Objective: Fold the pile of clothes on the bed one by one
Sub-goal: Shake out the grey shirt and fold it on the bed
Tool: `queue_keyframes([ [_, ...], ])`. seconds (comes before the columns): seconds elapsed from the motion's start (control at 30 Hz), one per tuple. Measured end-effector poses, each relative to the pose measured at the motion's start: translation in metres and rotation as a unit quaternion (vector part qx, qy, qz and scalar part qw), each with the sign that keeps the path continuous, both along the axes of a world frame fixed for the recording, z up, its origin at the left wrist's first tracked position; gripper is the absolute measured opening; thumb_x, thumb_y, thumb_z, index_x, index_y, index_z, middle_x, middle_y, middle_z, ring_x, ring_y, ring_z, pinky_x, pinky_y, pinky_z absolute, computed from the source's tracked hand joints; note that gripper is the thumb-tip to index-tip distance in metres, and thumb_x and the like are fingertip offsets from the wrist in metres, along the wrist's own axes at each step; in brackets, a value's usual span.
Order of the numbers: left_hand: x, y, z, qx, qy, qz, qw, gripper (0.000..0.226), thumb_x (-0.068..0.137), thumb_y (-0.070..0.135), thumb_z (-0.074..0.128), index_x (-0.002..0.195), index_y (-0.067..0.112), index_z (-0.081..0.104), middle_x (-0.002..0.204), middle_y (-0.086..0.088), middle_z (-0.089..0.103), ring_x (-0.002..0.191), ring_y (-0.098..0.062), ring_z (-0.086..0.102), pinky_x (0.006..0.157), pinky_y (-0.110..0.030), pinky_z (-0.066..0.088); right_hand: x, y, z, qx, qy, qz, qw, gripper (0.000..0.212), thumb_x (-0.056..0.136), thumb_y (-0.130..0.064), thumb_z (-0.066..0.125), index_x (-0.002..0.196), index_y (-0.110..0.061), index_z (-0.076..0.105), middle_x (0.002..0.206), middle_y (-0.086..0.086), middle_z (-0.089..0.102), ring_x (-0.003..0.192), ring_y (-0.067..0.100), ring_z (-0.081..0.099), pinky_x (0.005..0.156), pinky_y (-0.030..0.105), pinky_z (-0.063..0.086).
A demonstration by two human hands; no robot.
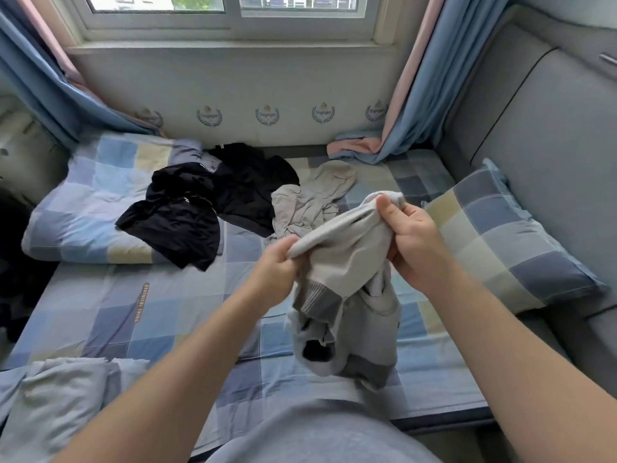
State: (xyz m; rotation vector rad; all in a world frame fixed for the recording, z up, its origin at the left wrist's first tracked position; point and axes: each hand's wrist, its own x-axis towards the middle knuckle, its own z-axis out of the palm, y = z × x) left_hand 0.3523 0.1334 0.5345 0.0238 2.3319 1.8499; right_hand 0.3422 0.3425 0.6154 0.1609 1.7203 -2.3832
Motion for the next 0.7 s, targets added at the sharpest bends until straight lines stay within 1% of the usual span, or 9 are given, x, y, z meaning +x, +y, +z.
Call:
queue_keyframes([
  [0.1,-0.012,-0.009,0.032,0.036,0.026,0.031,0.999,0.018,0.095,0.016,0.057,0.079,0.007,0.057,0.070,-0.004,0.044,0.065,-0.014,0.039,0.058,-0.029,0.030,-0.010,0.024,-0.017,0.060,-0.052,-0.064,0.995,0.023,0.104,-0.025,0.054,0.108,-0.009,0.069,0.094,0.007,0.074,0.081,0.019,0.071,0.065,0.028,0.057],
  [0.2,-0.019,-0.010,0.060,0.038,0.035,0.003,0.999,0.025,0.095,0.024,0.059,0.076,0.008,0.060,0.070,0.000,0.052,0.067,-0.012,0.045,0.059,-0.026,0.035,-0.014,0.034,-0.040,0.179,-0.092,-0.075,0.977,0.015,0.100,-0.023,0.062,0.110,-0.013,0.066,0.100,0.005,0.069,0.091,0.023,0.065,0.074,0.033,0.056],
  [0.3,-0.021,-0.001,0.078,0.048,0.036,-0.036,0.998,0.025,0.102,0.015,0.055,0.082,0.016,0.069,0.071,0.008,0.063,0.067,-0.005,0.055,0.062,-0.020,0.043,-0.005,0.023,-0.038,0.326,0.033,-0.071,0.942,0.056,0.091,-0.036,0.072,0.139,-0.029,0.044,0.142,-0.003,0.047,0.130,0.015,0.044,0.104,0.034,0.043],
  [0.33,-0.022,0.003,0.083,0.038,0.040,-0.053,0.997,0.022,0.102,0.014,0.055,0.086,0.013,0.070,0.074,0.005,0.064,0.069,-0.006,0.056,0.064,-0.022,0.044,0.000,0.015,-0.032,0.312,0.085,-0.007,0.946,0.069,0.087,-0.043,0.074,0.145,-0.037,0.036,0.149,-0.007,0.041,0.135,0.009,0.041,0.106,0.030,0.040],
  [0.4,-0.024,0.007,0.090,0.010,0.054,-0.082,0.995,0.018,0.101,0.014,0.057,0.089,0.008,0.070,0.078,0.000,0.063,0.072,-0.009,0.055,0.067,-0.027,0.044,0.011,-0.009,-0.020,0.240,0.091,0.175,0.951,0.072,0.083,-0.044,0.078,0.144,-0.038,0.039,0.144,-0.008,0.052,0.129,0.006,0.052,0.100,0.026,0.048],
  [0.47,-0.028,0.005,0.092,-0.010,0.065,-0.091,0.994,0.018,0.100,0.013,0.060,0.084,0.010,0.069,0.076,-0.001,0.060,0.072,-0.010,0.052,0.066,-0.029,0.042,0.013,-0.027,-0.021,0.242,0.057,0.242,0.938,0.042,0.087,-0.027,0.077,0.125,-0.025,0.061,0.117,-0.003,0.071,0.109,0.009,0.066,0.088,0.023,0.054],
  [0.53,-0.034,-0.006,0.089,-0.027,0.076,-0.061,0.995,0.016,0.098,0.015,0.063,0.085,0.008,0.069,0.077,-0.002,0.059,0.073,-0.010,0.051,0.067,-0.029,0.041,0.008,-0.038,-0.023,0.262,0.072,0.197,0.942,0.014,0.092,-0.017,0.072,0.105,-0.012,0.072,0.099,0.005,0.075,0.092,0.012,0.070,0.078,0.027,0.056],
  [0.63,-0.035,-0.029,0.072,-0.002,0.086,0.025,0.996,0.005,0.096,0.018,0.068,0.093,0.013,0.069,0.084,-0.001,0.067,0.076,-0.008,0.060,0.069,-0.024,0.049,0.001,-0.044,-0.027,0.191,0.051,0.163,0.967,0.022,0.095,-0.017,0.068,0.103,0.004,0.072,0.104,0.024,0.073,0.091,0.026,0.070,0.085,0.041,0.056],
  [0.7,-0.027,-0.041,0.054,0.026,0.057,0.066,0.996,0.012,0.099,0.027,0.064,0.104,0.016,0.064,0.092,-0.005,0.066,0.078,-0.008,0.061,0.071,-0.025,0.050,0.000,-0.045,-0.028,0.128,0.026,0.130,0.983,0.027,0.095,-0.018,0.067,0.105,0.006,0.071,0.106,0.027,0.072,0.095,0.032,0.071,0.087,0.043,0.056],
])
